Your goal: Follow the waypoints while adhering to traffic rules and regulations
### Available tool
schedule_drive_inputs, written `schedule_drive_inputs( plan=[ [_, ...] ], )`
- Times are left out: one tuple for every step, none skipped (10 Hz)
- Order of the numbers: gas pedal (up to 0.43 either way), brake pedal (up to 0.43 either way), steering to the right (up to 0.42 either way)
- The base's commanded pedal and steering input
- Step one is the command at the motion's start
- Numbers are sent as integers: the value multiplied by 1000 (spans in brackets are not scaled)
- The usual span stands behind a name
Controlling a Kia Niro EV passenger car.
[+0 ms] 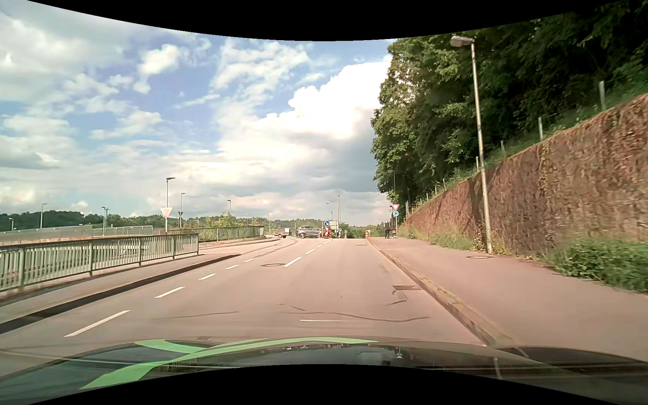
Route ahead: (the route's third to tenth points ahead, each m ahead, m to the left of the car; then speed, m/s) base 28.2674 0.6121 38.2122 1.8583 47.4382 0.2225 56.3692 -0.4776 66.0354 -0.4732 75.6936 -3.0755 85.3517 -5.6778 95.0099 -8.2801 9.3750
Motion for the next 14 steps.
schedule_drive_inputs(
  plan=[
    [87, 0, -5],
    [79, 0, -5],
    [79, 0, -4],
    [67, 0, -4],
    [59, 0, -2],
    [59, 0, 1],
    [59, 0, 2],
    [59, 0, 2],
    [59, 0, 2],
    [59, 0, 3],
    [59, 0, 4],
    [59, 0, 5],
    [59, 0, 8],
    [59, 0, 8]
  ],
)
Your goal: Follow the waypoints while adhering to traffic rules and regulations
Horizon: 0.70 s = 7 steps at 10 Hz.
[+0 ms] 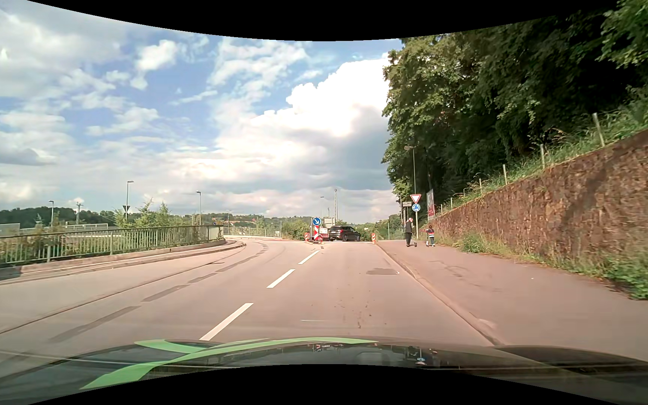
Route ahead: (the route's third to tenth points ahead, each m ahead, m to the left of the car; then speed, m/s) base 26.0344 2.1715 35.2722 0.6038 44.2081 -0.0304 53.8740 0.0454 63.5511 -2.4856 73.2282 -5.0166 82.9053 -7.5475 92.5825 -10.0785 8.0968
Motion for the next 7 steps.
schedule_drive_inputs(
  plan=[
    [39, 0, 6],
    [8, 0, 5],
    [0, 0, 6],
    [0, 0, 5],
    [0, 0, 5],
    [0, 0, 6],
    [0, 0, 6]
  ],
)
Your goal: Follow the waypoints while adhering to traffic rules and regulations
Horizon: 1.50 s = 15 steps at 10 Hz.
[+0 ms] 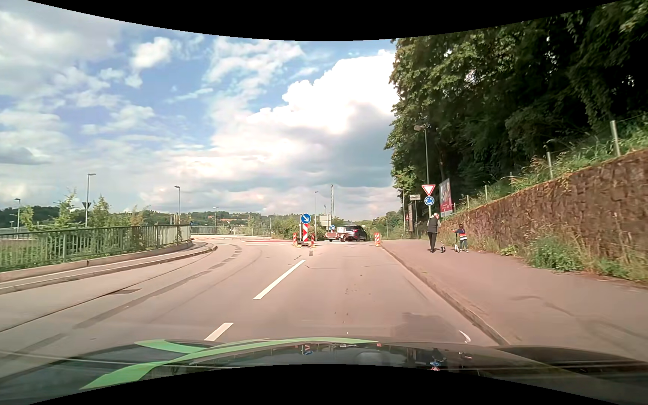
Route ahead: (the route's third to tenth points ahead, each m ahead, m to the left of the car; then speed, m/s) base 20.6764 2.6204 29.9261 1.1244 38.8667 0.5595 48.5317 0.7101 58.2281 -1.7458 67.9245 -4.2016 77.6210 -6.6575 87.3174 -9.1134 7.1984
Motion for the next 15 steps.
schedule_drive_inputs(
  plan=[
    [0, 0, 6],
    [0, 0, 8],
    [0, 0, 10],
    [0, 0, 10],
    [0, 0, 10],
    [0, 0, 10],
    [0, 0, 10],
    [47, 0, 10],
    [59, 0, 10],
    [59, 0, 10],
    [59, 0, 10],
    [59, 0, 10],
    [59, 0, 10],
    [47, 0, 10],
    [39, 0, 10]
  ],
)
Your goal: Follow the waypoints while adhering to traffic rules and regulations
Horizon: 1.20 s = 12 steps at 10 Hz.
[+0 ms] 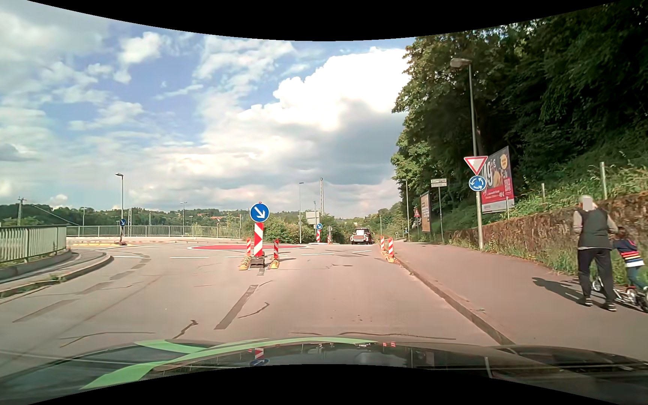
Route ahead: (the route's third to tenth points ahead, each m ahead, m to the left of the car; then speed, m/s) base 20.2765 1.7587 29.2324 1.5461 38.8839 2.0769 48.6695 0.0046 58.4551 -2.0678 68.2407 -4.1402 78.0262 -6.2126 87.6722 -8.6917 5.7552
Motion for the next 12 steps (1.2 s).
schedule_drive_inputs(
  plan=[
    [39, 0, 9],
    [28, 0, 7],
    [28, 0, 6],
    [28, 0, 6],
    [28, 0, 4],
    [28, 0, 1],
    [39, 0, -1],
    [39, 0, -4],
    [39, 0, -8],
    [39, 0, -14],
    [28, 0, -19],
    [20, 0, -20]
  ],
)
